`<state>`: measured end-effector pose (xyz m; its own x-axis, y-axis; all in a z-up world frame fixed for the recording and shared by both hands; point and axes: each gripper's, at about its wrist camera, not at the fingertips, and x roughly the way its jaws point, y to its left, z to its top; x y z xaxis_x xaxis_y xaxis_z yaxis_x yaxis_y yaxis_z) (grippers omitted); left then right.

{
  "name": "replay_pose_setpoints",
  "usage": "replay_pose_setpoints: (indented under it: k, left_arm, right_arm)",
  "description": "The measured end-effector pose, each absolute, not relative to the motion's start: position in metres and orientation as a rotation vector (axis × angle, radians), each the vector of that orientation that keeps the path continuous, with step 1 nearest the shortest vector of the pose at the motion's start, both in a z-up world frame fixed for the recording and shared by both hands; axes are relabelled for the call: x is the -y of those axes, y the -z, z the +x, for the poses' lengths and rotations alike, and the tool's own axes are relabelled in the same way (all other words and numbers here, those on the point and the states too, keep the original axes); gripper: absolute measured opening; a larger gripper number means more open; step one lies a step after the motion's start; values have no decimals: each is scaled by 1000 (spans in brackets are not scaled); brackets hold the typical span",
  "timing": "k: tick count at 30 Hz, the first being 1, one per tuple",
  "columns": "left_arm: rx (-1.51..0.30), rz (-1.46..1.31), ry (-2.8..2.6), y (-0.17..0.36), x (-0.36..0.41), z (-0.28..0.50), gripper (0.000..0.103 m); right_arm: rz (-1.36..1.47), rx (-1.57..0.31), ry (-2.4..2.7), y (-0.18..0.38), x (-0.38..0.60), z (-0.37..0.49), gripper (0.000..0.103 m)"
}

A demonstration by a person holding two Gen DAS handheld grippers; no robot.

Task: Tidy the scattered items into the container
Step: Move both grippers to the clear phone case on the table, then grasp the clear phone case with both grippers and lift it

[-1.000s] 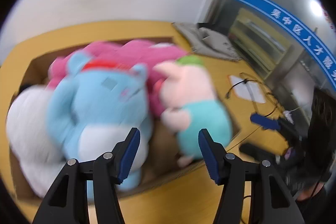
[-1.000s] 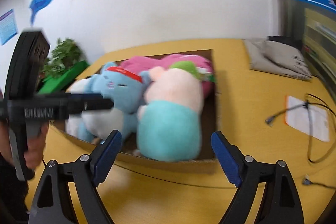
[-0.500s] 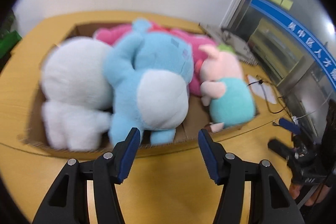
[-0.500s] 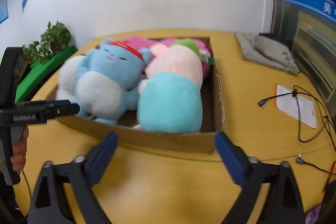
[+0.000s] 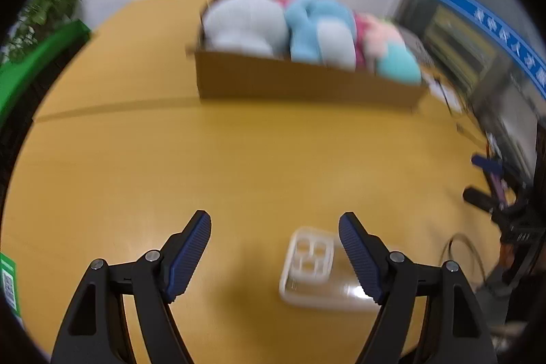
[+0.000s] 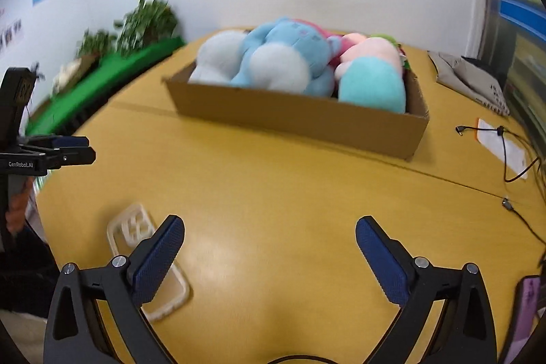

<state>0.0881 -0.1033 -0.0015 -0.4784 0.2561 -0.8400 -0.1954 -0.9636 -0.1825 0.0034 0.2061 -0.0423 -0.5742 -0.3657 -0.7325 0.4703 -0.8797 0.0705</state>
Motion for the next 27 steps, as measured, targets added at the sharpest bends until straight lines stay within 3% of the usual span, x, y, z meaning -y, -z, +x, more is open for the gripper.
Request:
replay_pose_setpoints:
  k: [4, 6, 9, 10, 13, 14, 16, 17, 27]
  left_arm:
    - [30, -1483, -2374, 33, 89, 90, 75]
    - [38, -1519, -2341, 46, 86, 87, 65]
    - [17, -1582, -2308, 67, 83, 82, 36]
    - [11, -1579, -2317, 68, 83, 83, 35]
    - [7, -1587, -2284, 69, 80, 88, 16]
    - [4, -1586, -2273, 69, 78, 90, 13]
    - [25, -1580, -2253, 70, 75, 94, 10]
    - [27, -1578, -2256, 71, 73, 96, 10]
    - [85, -1494, -2270, 52, 56, 99, 6]
  right_arm:
    - [1223, -139, 2338, 75, -192, 24, 99]
    - [1281, -122, 2299, 91, -182, 30, 91]
    - [1351, -116, 2251, 114, -165, 31, 80]
    - [1376, -126, 2246, 122, -161, 31, 76]
    - [1370, -226, 2275, 126, -146, 36, 69]
    - [1368, -236, 2272, 126, -144, 36, 59]
    - [1358, -276, 2277, 126, -140, 36, 26]
    - [1356, -272, 2268, 126, -140, 35, 20]
    - [1321, -231, 2321, 114, -165, 18, 11]
